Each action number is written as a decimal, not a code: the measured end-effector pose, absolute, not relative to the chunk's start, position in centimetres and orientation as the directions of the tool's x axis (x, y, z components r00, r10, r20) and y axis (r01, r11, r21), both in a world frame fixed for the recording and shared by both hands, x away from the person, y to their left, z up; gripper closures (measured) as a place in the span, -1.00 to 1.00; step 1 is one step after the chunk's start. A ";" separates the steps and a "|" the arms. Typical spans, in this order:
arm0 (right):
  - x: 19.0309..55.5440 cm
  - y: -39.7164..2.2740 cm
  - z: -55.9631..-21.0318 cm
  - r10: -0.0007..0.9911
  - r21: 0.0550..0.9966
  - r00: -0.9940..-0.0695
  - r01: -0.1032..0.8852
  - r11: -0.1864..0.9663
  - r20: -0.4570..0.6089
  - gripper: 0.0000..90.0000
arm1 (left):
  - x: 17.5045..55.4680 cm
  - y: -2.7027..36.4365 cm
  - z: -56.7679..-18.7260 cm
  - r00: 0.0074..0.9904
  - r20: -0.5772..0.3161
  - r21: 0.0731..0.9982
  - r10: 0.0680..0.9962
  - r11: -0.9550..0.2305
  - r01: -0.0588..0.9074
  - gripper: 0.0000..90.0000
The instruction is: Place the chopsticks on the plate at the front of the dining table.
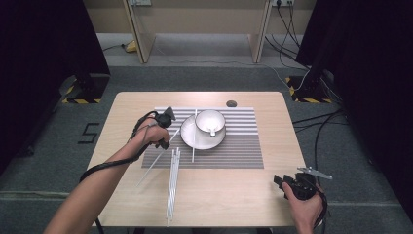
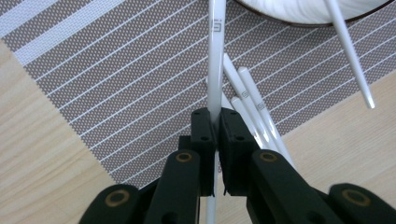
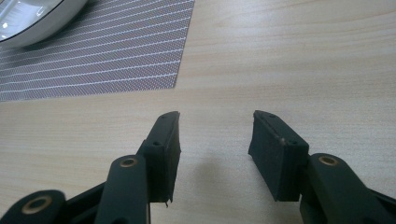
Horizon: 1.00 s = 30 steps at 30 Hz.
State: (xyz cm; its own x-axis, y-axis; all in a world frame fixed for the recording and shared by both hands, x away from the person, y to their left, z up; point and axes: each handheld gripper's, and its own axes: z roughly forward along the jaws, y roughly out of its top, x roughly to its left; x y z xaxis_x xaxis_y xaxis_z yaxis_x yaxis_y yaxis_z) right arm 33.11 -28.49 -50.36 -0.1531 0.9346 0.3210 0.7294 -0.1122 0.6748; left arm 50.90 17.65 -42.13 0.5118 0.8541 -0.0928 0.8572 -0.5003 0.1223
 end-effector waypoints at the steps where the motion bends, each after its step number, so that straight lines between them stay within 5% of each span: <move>1: 33.1 -28.5 -50.4 0.934 0.674 -0.153 0.730 -0.112 0.321 0.17 | 50.9 17.6 -42.2 0.514 -0.093 0.122 0.853 -0.503 0.856 0.88; 30: 33.1 -28.5 -50.4 0.932 0.669 -0.150 0.734 -0.118 0.329 0.17 | 52.0 15.3 -42.0 0.508 -0.119 0.167 0.853 -0.487 0.858 0.88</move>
State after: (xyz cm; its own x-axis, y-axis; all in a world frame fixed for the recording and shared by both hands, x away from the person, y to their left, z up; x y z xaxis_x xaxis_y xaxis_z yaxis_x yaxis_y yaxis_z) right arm 33.13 -28.54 -50.42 -0.1501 0.9323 0.3291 0.7339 -0.1179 0.6689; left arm 52.00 15.34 -41.97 0.5075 0.8534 -0.1191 0.8575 -0.4868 0.1666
